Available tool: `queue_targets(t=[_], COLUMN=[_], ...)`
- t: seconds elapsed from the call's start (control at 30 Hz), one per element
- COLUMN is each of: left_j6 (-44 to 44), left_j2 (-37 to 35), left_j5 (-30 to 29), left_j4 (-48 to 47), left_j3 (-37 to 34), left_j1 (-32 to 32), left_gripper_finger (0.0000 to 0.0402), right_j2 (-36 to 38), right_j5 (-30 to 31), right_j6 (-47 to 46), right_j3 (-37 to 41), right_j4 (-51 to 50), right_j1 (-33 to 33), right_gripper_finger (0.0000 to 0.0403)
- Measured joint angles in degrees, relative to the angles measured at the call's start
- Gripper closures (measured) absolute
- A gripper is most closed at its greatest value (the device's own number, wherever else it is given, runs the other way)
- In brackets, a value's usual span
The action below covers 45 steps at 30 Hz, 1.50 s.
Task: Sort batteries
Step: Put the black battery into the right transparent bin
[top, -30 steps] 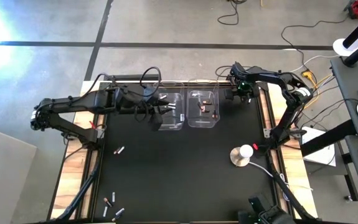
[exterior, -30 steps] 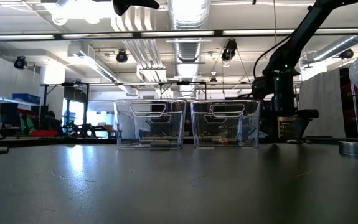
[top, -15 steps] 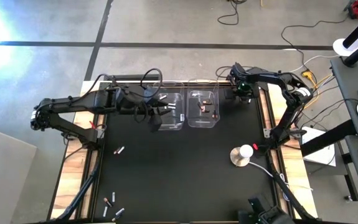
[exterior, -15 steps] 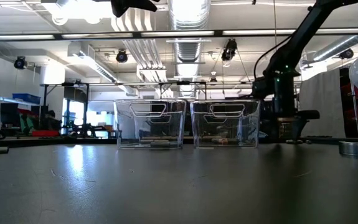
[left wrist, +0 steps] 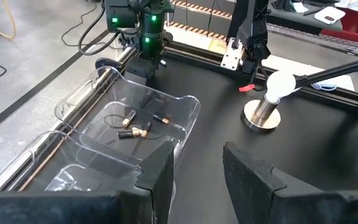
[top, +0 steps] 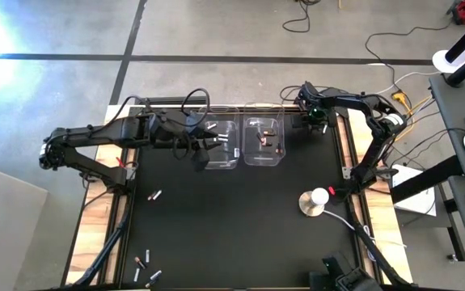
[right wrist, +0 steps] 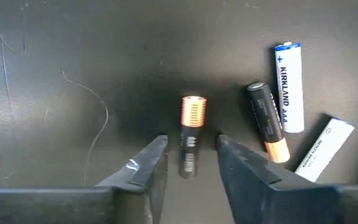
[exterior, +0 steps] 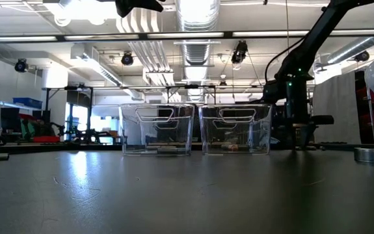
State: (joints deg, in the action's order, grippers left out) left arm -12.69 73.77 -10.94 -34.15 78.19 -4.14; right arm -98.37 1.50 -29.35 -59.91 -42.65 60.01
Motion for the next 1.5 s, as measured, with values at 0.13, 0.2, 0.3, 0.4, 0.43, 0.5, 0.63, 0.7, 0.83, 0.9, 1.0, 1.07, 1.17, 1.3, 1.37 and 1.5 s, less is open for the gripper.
queue_targets(t=[0.13,0.2,0.3,0.4,0.43,0.5,0.63,0.7,0.83,0.9,1.0,1.07,1.17,1.3,1.37,1.5], left_j6=[0.02,0.02,0.03,1.38,2.51,4.52,8.68,10.96,14.09,14.53,15.17,15.21,15.21,15.21,15.21,16.99], left_j2=[-0.03,-0.03,-0.03,-0.03,-0.03,-0.03,-0.03,-0.03,-0.05,-0.05,-0.05,-0.05,-0.05,-0.05,-0.05,-0.30], left_j5=[0.00,0.00,-0.01,-0.02,-0.02,-0.09,-0.45,-0.50,-0.52,-0.57,-2.25,-3.55,-3.72,-3.69,-3.90,-5.40], left_j4=[-0.35,-0.35,-0.39,-0.55,-0.55,-0.57,-0.59,-0.59,-0.59,-0.57,-0.57,-0.57,-0.57,-0.57,-0.59,-0.61], left_j3=[0.00,0.00,0.00,0.00,0.00,0.00,0.00,0.00,0.00,0.00,0.00,0.00,0.00,0.00,0.00,0.00], left_j1=[0.00,0.00,0.00,0.00,-0.02,-0.09,-0.26,-0.35,-0.49,-0.56,-0.63,-0.63,-0.99,-1.75,-1.80,-1.75], left_gripper_finger=[0.0283,0.0283,0.0283,0.0283,0.0283,0.0283,0.0283,0.0283,0.0283,0.0283,0.0283,0.0283,0.0283,0.0283,0.0283,0.0283], right_j2=[0.00,0.00,0.02,0.31,0.57,1.81,7.10,10.35,17.31,19.79,21.45,21.47,19.48,14.78,12.25,6.81], right_j5=[0.12,0.15,0.12,-0.14,-0.21,-0.50,-0.11,-0.02,-0.32,-1.00,-1.56,-1.58,-1.57,-1.57,-1.55,-1.58], right_j6=[-0.18,-0.03,0.72,2.18,2.31,2.20,1.27,0.83,1.94,3.92,5.57,6.04,5.99,5.87,5.95,6.39], right_j3=[0.02,0.08,0.10,0.14,0.17,0.30,-0.21,-1.09,-4.14,-6.19,-9.57,-11.37,-13.72,-16.61,-18.51,-22.31], right_j4=[0.16,0.20,0.20,-0.09,-0.46,-1.90,-4.47,-5.56,-5.54,-5.10,-4.92,-4.87,-4.94,-5.37,-5.15,-5.28], right_j1=[0.00,0.00,-0.09,-0.35,-0.60,-1.44,-4.23,-6.00,-10.99,-14.40,-20.19,-23.56,-27.30,-29.59,-30.40,-31.34], right_gripper_finger=[0.0308,0.0325,0.0352,0.0379,0.0383,0.0383,0.0383,0.0383,0.0383,0.0384,0.0384,0.0384,0.0384,0.0385,0.0385,0.0385])
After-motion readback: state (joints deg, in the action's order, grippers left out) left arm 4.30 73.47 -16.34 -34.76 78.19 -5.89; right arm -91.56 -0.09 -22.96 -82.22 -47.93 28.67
